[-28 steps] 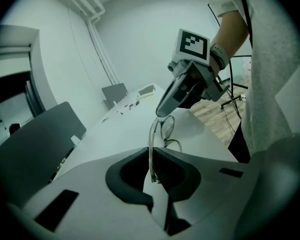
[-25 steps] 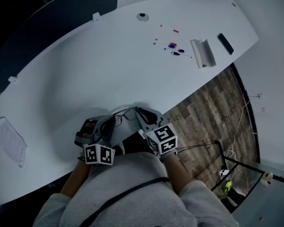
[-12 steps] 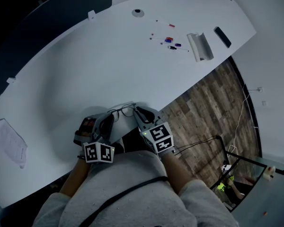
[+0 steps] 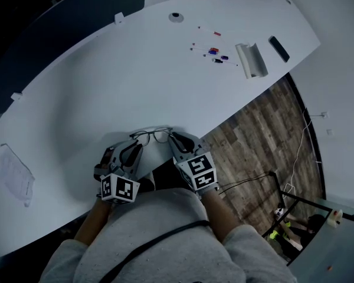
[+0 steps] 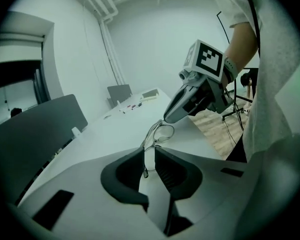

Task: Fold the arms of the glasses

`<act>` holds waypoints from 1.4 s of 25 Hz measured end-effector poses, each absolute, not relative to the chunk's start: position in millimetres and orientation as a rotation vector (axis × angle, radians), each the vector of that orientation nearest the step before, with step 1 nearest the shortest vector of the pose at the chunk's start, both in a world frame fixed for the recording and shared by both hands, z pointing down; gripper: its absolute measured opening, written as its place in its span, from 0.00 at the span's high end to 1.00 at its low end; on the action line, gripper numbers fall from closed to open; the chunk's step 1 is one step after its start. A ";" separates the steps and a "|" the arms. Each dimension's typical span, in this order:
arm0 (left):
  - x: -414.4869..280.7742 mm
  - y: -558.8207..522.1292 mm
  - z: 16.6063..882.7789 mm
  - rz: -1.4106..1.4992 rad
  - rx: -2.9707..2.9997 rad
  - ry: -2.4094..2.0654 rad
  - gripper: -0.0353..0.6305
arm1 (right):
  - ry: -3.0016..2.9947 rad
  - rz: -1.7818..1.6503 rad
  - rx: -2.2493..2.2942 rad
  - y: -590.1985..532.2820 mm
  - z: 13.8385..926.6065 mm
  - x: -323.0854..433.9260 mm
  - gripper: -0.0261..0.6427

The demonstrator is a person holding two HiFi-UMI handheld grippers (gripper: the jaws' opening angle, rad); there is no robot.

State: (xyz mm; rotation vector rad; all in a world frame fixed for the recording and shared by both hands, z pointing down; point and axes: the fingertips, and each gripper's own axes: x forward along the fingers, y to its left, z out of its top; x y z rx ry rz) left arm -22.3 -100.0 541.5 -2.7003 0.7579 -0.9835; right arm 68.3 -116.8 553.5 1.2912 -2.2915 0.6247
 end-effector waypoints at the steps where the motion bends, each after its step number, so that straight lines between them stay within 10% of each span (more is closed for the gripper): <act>1: -24.2 -100.4 541.7 -0.985 -2.703 0.767 0.85 | -2.290 0.622 1.291 -116.6 553.6 68.0 0.88; 24: -46.4 -93.0 526.8 -0.934 -2.736 0.923 0.84 | -2.380 0.562 1.339 -102.6 526.5 63.8 0.74; 35: -54.5 -69.1 503.3 -0.820 -2.772 0.990 0.91 | -2.468 0.397 1.344 -72.3 483.0 42.5 0.89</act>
